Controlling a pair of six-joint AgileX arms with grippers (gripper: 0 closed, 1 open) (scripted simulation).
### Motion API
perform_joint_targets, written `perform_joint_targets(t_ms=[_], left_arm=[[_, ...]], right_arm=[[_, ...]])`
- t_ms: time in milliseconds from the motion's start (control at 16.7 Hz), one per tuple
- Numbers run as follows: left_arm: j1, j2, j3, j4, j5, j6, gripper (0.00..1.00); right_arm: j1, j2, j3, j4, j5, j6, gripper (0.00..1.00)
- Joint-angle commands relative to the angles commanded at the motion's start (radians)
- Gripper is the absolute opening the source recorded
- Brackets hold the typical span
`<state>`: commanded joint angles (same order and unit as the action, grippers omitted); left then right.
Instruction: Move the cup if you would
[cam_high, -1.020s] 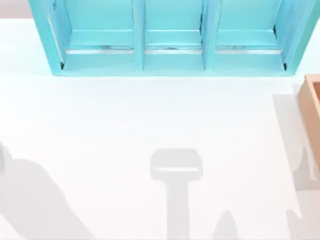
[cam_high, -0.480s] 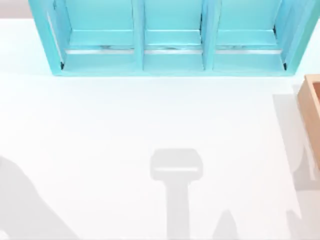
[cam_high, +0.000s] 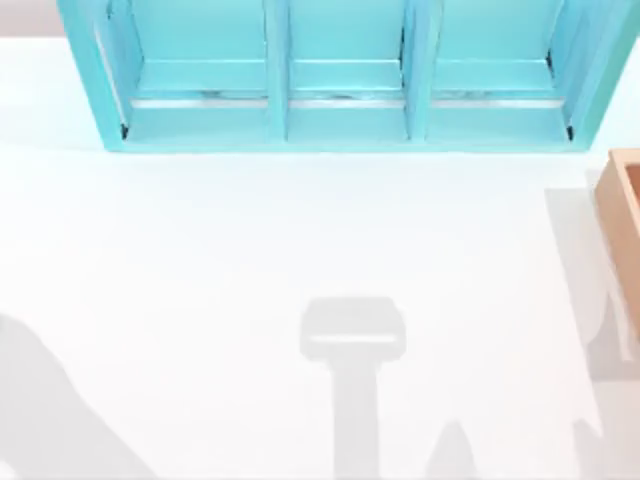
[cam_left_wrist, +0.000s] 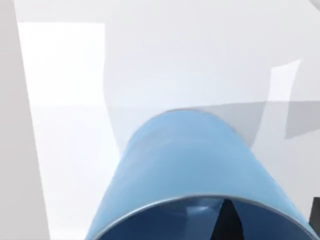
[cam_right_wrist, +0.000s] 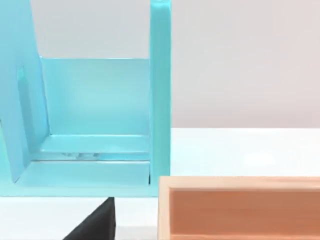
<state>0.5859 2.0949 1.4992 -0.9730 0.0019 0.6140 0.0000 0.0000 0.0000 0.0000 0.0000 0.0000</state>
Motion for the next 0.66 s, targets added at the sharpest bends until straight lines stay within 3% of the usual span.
perform_joint_targets(t_ms=[300,660], left_arm=[[0.0,0.0,0.0,0.0,0.0,0.0,0.98],[0.0,0.0,0.0,0.0,0.0,0.0,1.0]], right_arm=[[0.0,0.0,0.0,0.0,0.0,0.0,1.0],[0.0,0.0,0.0,0.0,0.0,0.0,1.0]])
